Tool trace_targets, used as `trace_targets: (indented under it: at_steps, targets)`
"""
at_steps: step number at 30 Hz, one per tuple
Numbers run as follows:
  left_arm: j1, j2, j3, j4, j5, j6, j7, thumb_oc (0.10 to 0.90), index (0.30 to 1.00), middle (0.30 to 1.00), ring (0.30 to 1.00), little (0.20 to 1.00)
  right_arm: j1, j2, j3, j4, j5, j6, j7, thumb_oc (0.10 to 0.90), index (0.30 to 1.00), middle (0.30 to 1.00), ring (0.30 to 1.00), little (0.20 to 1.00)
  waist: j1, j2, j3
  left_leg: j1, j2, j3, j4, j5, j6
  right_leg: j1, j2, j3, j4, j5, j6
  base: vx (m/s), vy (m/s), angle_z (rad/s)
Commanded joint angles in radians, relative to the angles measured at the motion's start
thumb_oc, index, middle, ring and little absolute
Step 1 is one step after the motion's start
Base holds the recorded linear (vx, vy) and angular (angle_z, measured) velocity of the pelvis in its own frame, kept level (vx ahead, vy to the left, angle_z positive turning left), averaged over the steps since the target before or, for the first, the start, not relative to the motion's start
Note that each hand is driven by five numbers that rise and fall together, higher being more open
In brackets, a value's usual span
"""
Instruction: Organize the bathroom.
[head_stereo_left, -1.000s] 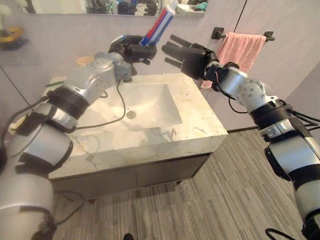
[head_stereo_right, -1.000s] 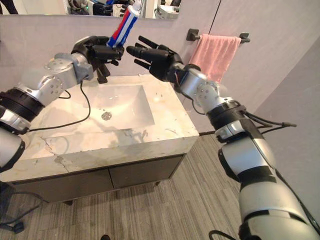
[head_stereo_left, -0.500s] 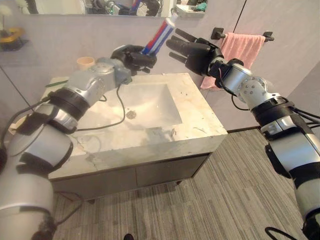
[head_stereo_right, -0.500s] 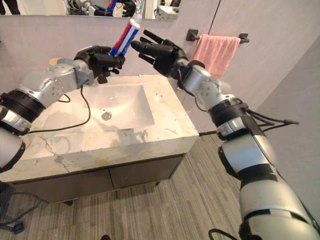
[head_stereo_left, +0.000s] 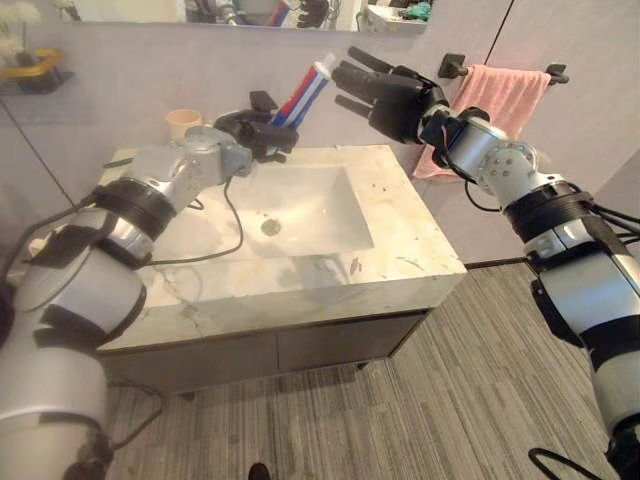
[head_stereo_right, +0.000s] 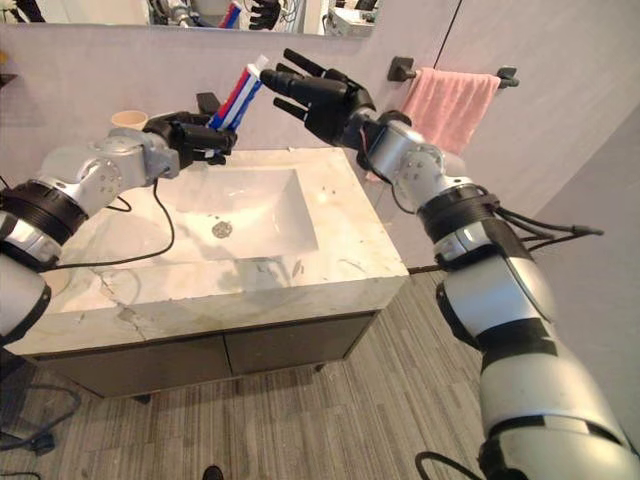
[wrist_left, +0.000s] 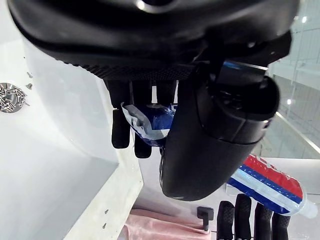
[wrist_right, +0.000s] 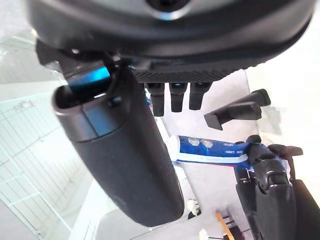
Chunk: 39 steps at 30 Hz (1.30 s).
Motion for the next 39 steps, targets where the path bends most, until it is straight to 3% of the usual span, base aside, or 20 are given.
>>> trace_targets:
  at_steps: [1,15,30,31,33,34,37,39]
  targets:
    - [-0.215,-0.01,-0.004,0.094,-0.02,-0.115,-0.007,0.4,0.3,0.3,0.3,0.3,-0.139,-0.052,-0.005,0.055,0.089,-0.068,0.039,0.8,0.9,0.9,0.9,0.9,0.019,0.033,-0.172,0.05,-0.012,-0.078,0.027,-0.132,-0.027,-0.083,0.013,-0.023,0.125,-0.065,0.063,0.0,0.0,0.0]
    - [-0.229,-0.049,-0.025,0.113,-0.045,-0.128,-0.039,0.4,0.3,0.3,0.3,0.3,-0.145,0.002,0.038,0.087,0.06,-0.033,0.057,0.8,0.9,0.9,0.9,0.9,0.021,0.033,-0.175,0.046,-0.01,-0.075,0.028,-0.126,-0.031,-0.085,0.011,-0.031,0.127,-0.064,0.064,0.0,0.0,0.0]
    - [-0.247,-0.055,-0.044,0.129,-0.066,-0.122,-0.049,0.4,0.3,0.3,0.3,0.3,-0.159,0.018,0.057,0.122,0.043,-0.059,0.063,0.8,0.9,0.9,0.9,0.9,0.024,0.036,-0.178,0.047,-0.012,-0.079,0.031,-0.127,-0.034,-0.079,0.011,-0.033,0.125,-0.064,0.065,0.0,0.0,0.0]
    - [-0.247,-0.055,-0.044,0.13,-0.067,-0.122,-0.051,0.4,0.3,0.3,0.3,0.3,-0.159,0.015,0.056,0.122,0.042,-0.057,0.062,0.747,0.82,0.82,0.82,0.82,0.024,0.036,-0.179,0.047,-0.013,-0.079,0.03,-0.127,-0.034,-0.079,0.011,-0.032,0.125,-0.064,0.065,0.0,0.0,0.0]
    - [-0.25,-0.053,-0.047,0.13,-0.07,-0.121,-0.052,0.4,0.3,0.3,0.3,0.3,-0.163,0.011,0.06,0.124,0.043,-0.058,0.06,0.712,0.768,0.768,0.768,0.768,0.023,0.037,-0.18,0.048,-0.013,-0.079,0.03,-0.127,-0.034,-0.079,0.011,-0.033,0.125,-0.064,0.065,0.0,0.0,0.0]
    - [-0.251,-0.053,-0.048,0.131,-0.075,-0.121,-0.055,0.4,0.3,0.3,0.3,0.3,-0.166,0.007,0.059,0.131,0.047,-0.057,0.068,0.593,0.589,0.589,0.589,0.589,0.024,0.037,-0.179,0.049,-0.013,-0.08,0.03,-0.127,-0.034,-0.078,0.011,-0.033,0.125,-0.063,0.066,0.0,0.0,0.0]
    - [-0.252,-0.051,-0.049,0.132,-0.077,-0.119,-0.059,0.4,0.3,0.3,0.3,0.3,-0.168,0.003,0.061,0.132,0.055,-0.054,0.071,0.546,0.519,0.519,0.519,0.519,0.024,0.036,-0.179,0.048,-0.013,-0.08,0.031,-0.128,-0.034,-0.079,0.011,-0.034,0.126,-0.063,0.066,0.0,0.0,0.0]
    - [-0.252,-0.049,-0.051,0.134,-0.079,-0.12,-0.061,0.4,0.3,0.3,0.3,0.3,-0.17,-0.002,0.06,0.134,0.054,-0.049,0.072,0.4,0.3,0.3,0.3,0.3,0.023,0.036,-0.179,0.047,-0.013,-0.08,0.034,-0.128,-0.034,-0.078,0.011,-0.035,0.125,-0.063,0.065,0.0,-0.002,0.02]
